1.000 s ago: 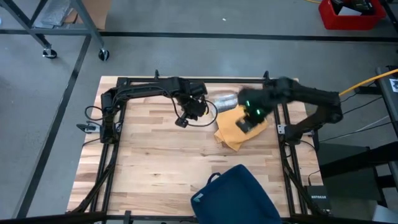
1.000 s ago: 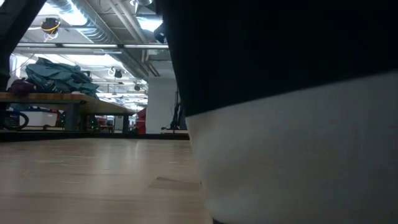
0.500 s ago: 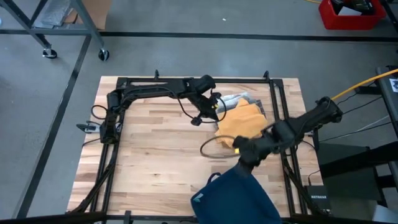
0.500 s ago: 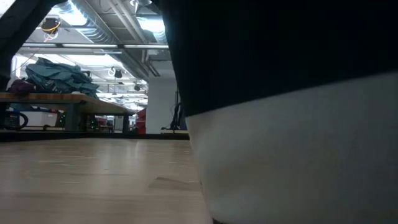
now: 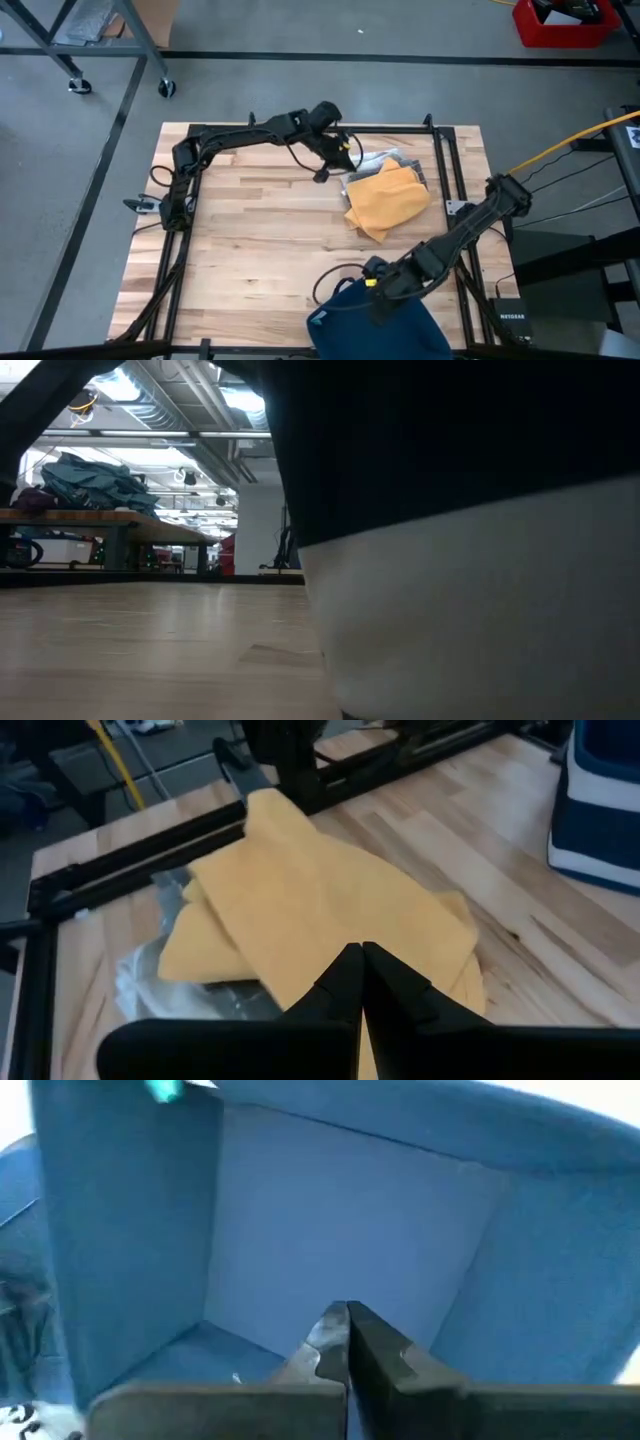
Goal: Fold towel
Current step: Adjust the blue bin
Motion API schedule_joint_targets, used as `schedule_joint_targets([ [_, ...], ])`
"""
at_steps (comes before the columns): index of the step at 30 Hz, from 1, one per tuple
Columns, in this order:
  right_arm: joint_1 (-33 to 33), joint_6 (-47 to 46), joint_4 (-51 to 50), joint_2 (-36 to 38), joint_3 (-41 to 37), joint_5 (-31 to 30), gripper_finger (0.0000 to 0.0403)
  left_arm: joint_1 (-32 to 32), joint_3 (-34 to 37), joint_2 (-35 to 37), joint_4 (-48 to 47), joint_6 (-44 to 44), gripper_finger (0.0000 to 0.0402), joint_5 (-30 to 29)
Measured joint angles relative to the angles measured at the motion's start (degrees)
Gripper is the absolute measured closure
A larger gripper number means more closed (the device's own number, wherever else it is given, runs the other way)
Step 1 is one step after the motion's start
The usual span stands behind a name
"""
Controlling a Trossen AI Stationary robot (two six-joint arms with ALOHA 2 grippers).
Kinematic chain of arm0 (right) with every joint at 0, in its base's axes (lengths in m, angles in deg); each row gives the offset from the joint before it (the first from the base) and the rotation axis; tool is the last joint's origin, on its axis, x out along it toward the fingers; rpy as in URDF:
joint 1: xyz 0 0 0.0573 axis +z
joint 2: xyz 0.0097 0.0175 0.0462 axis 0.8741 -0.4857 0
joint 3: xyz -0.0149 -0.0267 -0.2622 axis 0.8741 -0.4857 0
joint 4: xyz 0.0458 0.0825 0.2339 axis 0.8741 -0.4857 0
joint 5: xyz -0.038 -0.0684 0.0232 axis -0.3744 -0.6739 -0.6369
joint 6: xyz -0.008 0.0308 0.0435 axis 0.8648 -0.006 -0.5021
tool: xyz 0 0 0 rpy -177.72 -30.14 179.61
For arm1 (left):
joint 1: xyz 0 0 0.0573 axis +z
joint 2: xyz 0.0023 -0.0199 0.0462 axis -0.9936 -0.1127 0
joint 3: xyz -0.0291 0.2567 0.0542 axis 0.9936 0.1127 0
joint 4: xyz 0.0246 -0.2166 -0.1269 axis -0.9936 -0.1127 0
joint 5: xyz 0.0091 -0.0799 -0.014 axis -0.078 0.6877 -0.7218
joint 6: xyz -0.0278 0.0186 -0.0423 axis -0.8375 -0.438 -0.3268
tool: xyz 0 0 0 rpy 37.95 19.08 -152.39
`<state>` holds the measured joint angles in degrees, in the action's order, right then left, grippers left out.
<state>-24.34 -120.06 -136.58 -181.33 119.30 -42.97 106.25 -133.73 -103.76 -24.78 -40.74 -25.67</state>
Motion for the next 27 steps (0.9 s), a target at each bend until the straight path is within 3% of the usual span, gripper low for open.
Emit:
schedule_joint_targets([
  [7,-0.2,-1.8,-2.2,-3.7,0.0,1.7,0.0398,1.8,0.0,0.0,-0.3,3.8,0.0400,1.4],
  [16,-0.2,-12.9,-21.8,-4.3,-1.7,3.9,0.0398,1.8,0.0,0.0,-0.5,9.5,0.0400,1.7],
  [27,0.0,-10.0,-23.9,-3.8,-15.1,15.8,0.0398,3.6,0.0,0.0,-0.5,9.5,0.0400,1.6],
])
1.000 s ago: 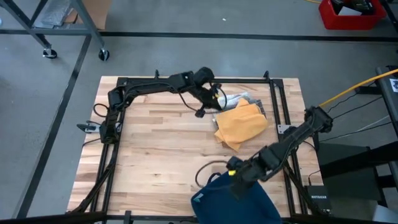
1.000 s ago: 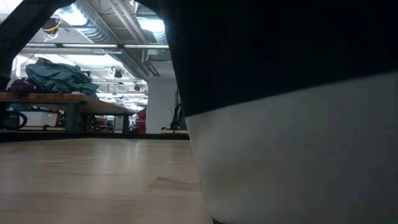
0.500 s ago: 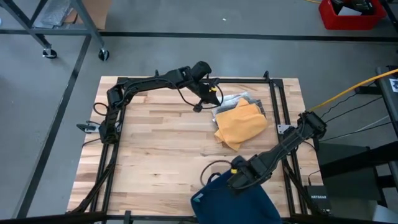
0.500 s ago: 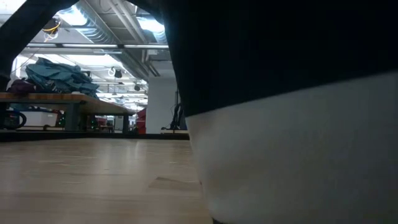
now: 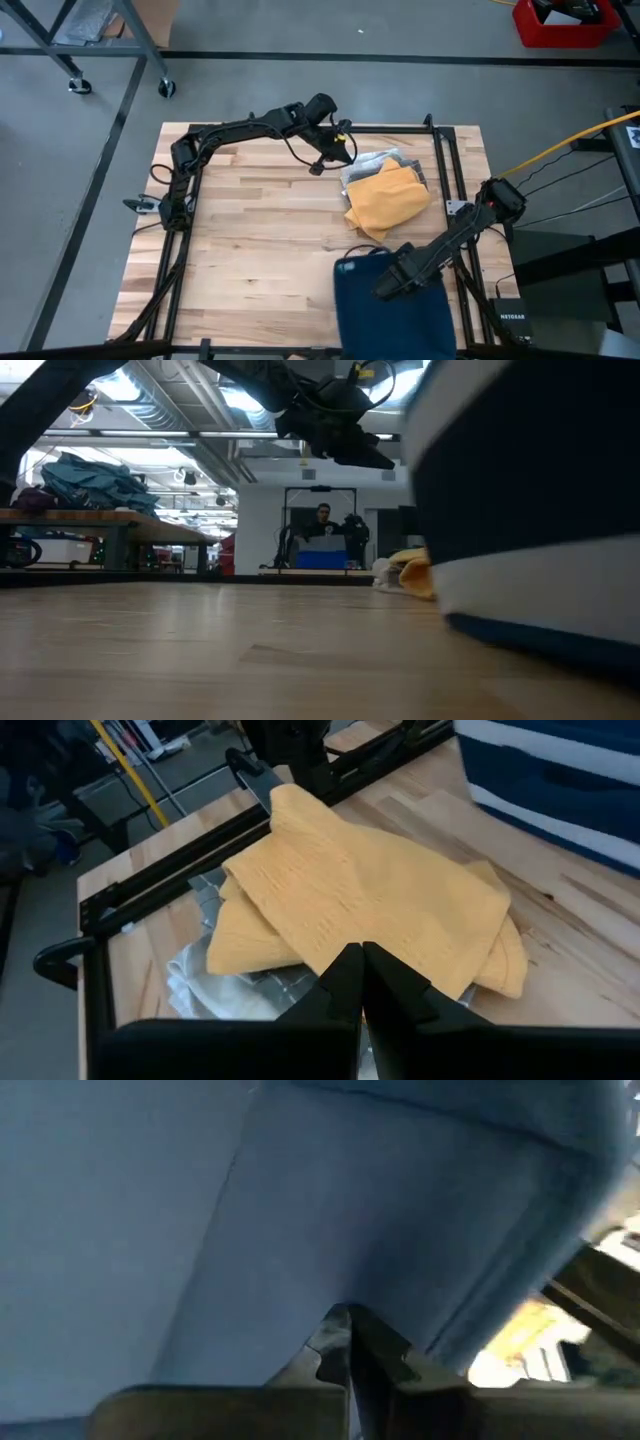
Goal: Fold towel
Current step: Adjust the blue bin, then put the stack of towels into the blue bin
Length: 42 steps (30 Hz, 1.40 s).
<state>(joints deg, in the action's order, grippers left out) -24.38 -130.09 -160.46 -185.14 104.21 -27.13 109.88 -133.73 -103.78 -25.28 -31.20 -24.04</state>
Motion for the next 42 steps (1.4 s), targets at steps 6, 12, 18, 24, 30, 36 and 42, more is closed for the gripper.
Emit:
schedule_joint_targets([
  [6,3.7,2.4,-0.7,2.7,-5.2,4.4,0.0398,0.1,0.0,0.0,0.2,0.7,0.0400,0.9],
  [12,10.0,-11.5,-1.8,8.5,-6.1,4.4,0.0398,-0.4,0.0,0.0,1.4,4.9,0.0400,11.4],
  [18,14.3,-27.4,-0.4,13.8,-3.2,-6.8,0.0398,-2.9,-0.1,-3.3,11.3,-0.3,0.0400,12.4],
  [24,16.5,-31.7,-0.4,15.4,1.1,-21.1,0.0398,-4.7,-0.1,-6.7,15.5,-6.3,0.0400,5.0],
  [30,16.3,-31.5,-0.4,15.5,4.0,-27.5,0.0398,-4.9,-0.1,-10.0,13.5,-13.5,0.0400,-3.2],
  [36,16.3,-31.9,-0.2,15.5,4.5,-30.7,0.0398,-7.7,-0.1,-14.0,14.1,-12.1,0.0400,-3.3],
  [42,16.3,-32.1,1.1,15.5,4.5,-30.8,0.0398,-11.1,-0.1,-18.2,18.6,-8.3,0.0400,-12.1],
])
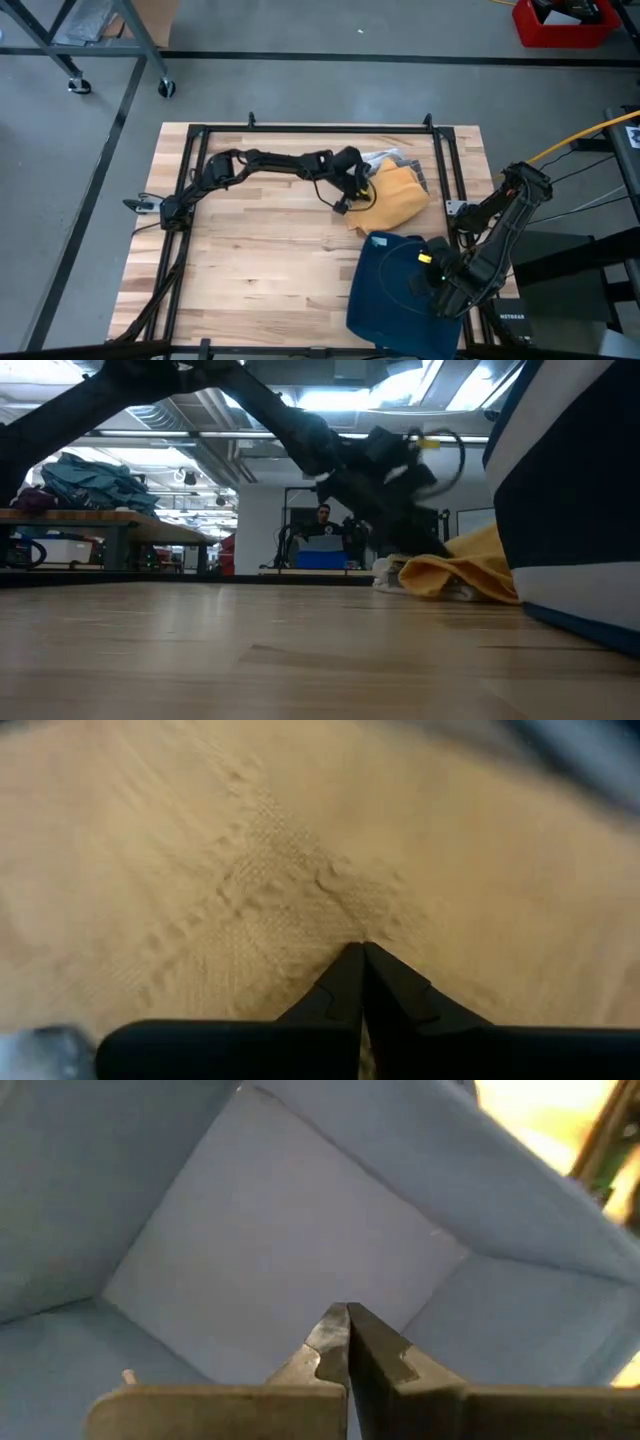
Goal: Fold towel
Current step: Put the stack of towels into the blue bin
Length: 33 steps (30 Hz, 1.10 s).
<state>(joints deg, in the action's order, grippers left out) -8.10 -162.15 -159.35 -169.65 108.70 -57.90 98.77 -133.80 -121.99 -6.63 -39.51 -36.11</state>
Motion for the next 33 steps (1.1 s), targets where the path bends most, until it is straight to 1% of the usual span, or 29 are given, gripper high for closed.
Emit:
schedule_joint_targets([
  [4,0.0,-1.1,2.8,0.0,0.0,0.0,0.0398,-1.1,0.0,-0.9,-2.4,3.6,0.0400,-7.8],
  [6,0.0,-1.1,4.2,0.0,0.0,0.0,0.0398,-1.0,-0.1,-0.6,-5.4,4.4,0.0400,-9.3],
  [11,0.0,-1.0,6.4,0.0,0.0,0.1,0.0398,0.6,-0.2,0.7,-15.3,6.2,0.0400,-9.7],
  [18,0.0,-0.9,6.6,0.0,0.0,0.0,0.0398,3.9,-0.2,2.9,-26.3,6.6,0.0400,-9.6],
  [21,0.0,-0.9,6.7,0.0,0.0,0.0,0.0398,5.7,0.0,5.0,-34.1,7.0,0.0400,-10.5],
  [24,0.0,-0.9,6.7,0.0,0.0,-0.2,0.0398,7.2,0.1,7.0,-44.3,9.9,0.0400,-11.2],
  [28,0.0,-0.9,6.7,0.0,0.0,-4.0,0.0398,8.7,0.2,9.5,-58.8,13.2,0.0400,-11.3],
  [30,0.0,-0.9,7.1,0.0,0.0,-6.5,0.0398,9.0,0.2,10.3,-63.1,15.4,0.0400,-11.1],
  [33,-1.3,-0.8,7.3,0.0,0.0,-9.3,0.0398,9.0,0.2,10.9,-66.9,15.8,0.0400,-10.7],
])
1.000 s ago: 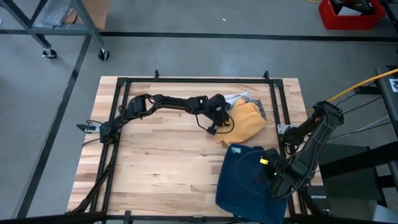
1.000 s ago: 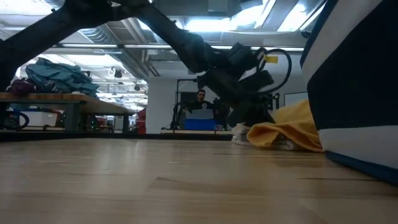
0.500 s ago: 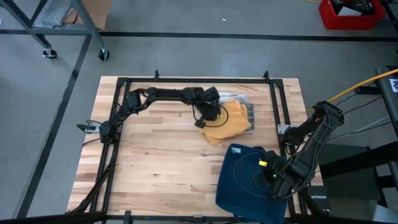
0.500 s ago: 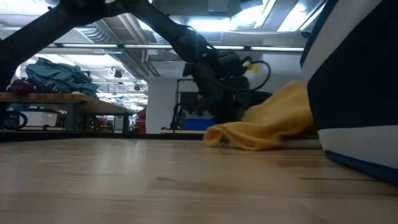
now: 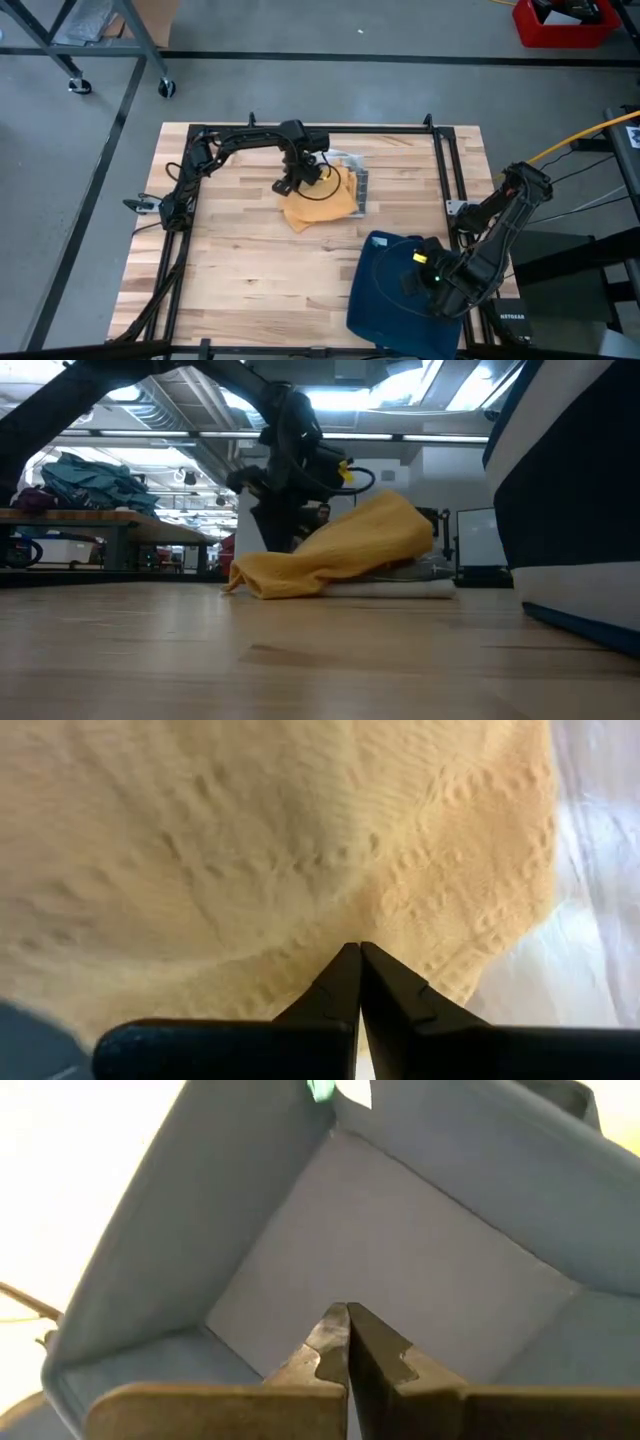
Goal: Fold towel
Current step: Put the stack of towels into the blue bin
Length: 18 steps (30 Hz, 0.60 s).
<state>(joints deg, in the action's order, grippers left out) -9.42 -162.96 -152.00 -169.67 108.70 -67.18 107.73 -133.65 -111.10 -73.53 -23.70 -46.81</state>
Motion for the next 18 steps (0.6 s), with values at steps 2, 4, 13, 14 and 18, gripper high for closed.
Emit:
schedule_joint_targets([
  [2,-1.4,0.0,0.2,0.0,0.0,-0.2,0.0398,-0.4,0.0,0.2,-0.1,0.0,0.0400,0.4],
  [4,-3.0,0.5,0.2,0.0,0.0,-0.2,0.0398,-0.9,0.0,0.8,0.7,0.1,0.0401,0.7],
  [13,-12.1,10.0,1.5,0.0,0.0,-1.3,0.0398,-3.3,0.0,8.6,5.3,0.3,0.0401,1.0],
  [14,-13.2,10.7,2.1,0.0,0.0,-1.5,0.0398,-3.5,-0.1,9.9,5.7,0.1,0.0401,1.1],
  [18,-16.9,16.3,7.7,0.0,0.0,-6.4,0.0398,-3.6,-0.1,15.5,5.0,-8.4,0.0401,1.4],
])
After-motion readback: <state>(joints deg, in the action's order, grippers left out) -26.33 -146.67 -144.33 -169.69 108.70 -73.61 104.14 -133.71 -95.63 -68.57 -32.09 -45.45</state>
